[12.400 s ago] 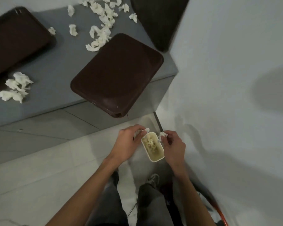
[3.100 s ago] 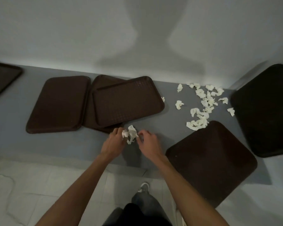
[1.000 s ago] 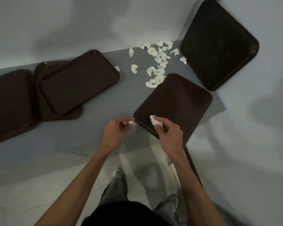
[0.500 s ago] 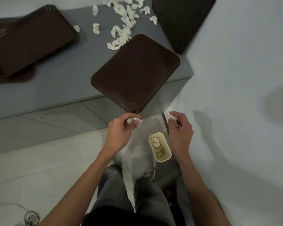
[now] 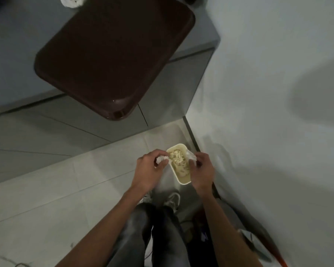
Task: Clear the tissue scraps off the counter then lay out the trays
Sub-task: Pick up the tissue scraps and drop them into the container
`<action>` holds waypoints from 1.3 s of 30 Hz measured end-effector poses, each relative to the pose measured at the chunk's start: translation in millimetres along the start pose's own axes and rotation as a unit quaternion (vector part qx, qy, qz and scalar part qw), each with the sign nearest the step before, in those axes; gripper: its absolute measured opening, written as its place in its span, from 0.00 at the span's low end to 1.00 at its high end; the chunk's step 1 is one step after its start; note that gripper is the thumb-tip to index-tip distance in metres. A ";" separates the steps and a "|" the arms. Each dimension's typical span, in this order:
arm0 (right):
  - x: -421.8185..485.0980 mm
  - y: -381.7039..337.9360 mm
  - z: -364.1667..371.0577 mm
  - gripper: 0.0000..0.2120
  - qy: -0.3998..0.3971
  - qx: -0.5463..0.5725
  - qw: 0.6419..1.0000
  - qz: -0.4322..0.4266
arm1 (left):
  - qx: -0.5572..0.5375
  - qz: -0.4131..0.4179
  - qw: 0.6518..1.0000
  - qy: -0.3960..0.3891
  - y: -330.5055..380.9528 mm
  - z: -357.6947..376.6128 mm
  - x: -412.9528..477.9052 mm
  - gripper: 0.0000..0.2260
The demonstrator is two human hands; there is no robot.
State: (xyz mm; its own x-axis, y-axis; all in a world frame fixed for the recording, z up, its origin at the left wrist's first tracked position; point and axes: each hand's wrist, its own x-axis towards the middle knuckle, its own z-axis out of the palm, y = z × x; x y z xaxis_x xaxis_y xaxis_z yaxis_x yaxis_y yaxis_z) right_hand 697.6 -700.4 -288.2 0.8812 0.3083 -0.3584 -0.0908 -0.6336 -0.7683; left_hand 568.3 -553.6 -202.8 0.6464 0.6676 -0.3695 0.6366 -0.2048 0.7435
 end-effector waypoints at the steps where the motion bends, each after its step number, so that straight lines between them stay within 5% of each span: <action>1: 7.8 15.8 10.3 0.10 -0.003 -0.011 1.000 0.009 | 0.008 -0.001 1.000 -0.003 -12.6 13.5 8.0 0.07; 6: 45.0 76.9 56.1 0.08 -0.033 -0.057 0.998 0.019 | 0.050 -0.026 0.998 -0.008 -70.9 68.1 49.0 0.08; 18: 125.4 181.2 110.0 0.22 -0.148 -0.202 0.968 0.019 | 0.096 -0.012 0.995 -0.018 -145.3 153.5 126.3 0.08; 27: 133.1 206.1 114.0 0.16 -0.134 -0.198 0.971 -0.028 | 0.110 -0.111 0.986 -0.057 -188.6 231.7 160.0 0.10; 31: 130.7 209.8 108.5 0.15 -0.140 -0.202 0.968 -0.047 | 0.133 -0.120 0.979 -0.097 -194.0 252.8 177.6 0.18; 39: 87.3 137.1 68.8 0.15 -0.117 -0.206 0.967 -0.092 | 0.180 -0.080 0.976 -0.091 -142.3 179.8 125.5 0.23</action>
State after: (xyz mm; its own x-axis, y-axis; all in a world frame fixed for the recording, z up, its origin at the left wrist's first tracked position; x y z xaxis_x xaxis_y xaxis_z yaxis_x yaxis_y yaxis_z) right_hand 730.2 -711.5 -461.3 0.7309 0.5645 -0.3836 0.2930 -0.7671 -0.5706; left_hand 634.5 -569.4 -455.2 0.5704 0.5803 -0.5813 0.8204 -0.3687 0.4370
